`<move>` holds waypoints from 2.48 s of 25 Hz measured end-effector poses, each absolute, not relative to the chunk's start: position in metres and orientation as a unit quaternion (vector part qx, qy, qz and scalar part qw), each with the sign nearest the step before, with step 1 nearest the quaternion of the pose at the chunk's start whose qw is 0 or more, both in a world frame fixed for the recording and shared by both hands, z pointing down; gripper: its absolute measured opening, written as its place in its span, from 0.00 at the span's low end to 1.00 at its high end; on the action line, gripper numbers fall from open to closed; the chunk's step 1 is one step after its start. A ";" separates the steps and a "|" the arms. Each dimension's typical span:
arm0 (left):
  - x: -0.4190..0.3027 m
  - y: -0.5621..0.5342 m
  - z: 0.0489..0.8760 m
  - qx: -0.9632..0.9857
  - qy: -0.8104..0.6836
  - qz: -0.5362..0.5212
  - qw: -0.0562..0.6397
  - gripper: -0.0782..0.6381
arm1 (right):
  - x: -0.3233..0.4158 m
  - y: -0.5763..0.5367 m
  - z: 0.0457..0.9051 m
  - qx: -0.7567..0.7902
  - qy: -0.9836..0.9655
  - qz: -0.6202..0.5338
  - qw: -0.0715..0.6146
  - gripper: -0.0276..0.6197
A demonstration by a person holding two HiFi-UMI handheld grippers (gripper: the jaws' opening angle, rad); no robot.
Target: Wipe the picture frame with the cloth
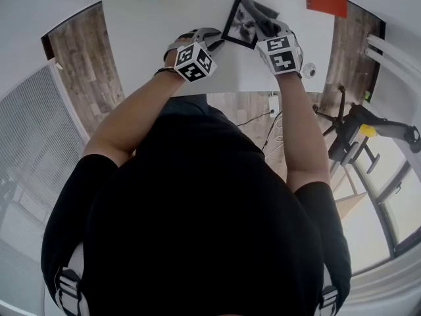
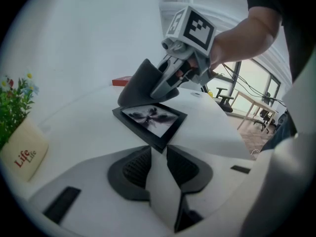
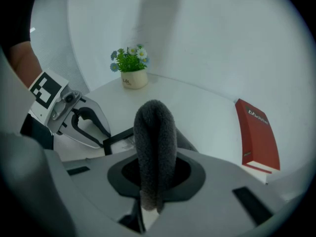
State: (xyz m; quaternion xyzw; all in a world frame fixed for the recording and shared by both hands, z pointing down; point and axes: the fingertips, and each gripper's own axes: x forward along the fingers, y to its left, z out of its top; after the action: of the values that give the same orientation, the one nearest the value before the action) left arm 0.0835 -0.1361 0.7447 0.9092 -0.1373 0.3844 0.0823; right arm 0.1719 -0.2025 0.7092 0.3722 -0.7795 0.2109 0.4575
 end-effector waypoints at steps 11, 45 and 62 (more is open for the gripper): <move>0.083 -0.136 0.744 0.909 -0.139 0.384 0.080 0.26 | 0.162 -0.169 0.716 0.353 -0.781 0.237 0.457 0.11; 0.085 -0.136 0.743 0.912 -0.141 0.380 0.055 0.25 | 0.140 -0.086 0.722 0.327 -0.779 0.308 0.438 0.11; 0.075 -0.140 0.738 0.908 -0.160 0.377 0.086 0.25 | 0.141 -0.047 0.682 0.342 -0.780 0.333 0.405 0.11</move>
State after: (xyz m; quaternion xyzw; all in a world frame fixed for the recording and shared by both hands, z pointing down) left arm 0.0749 -0.1402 0.7380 0.9084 -0.1598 0.3766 0.0861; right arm 0.1409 -0.0475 0.6817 0.3419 -0.7801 0.3331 0.4045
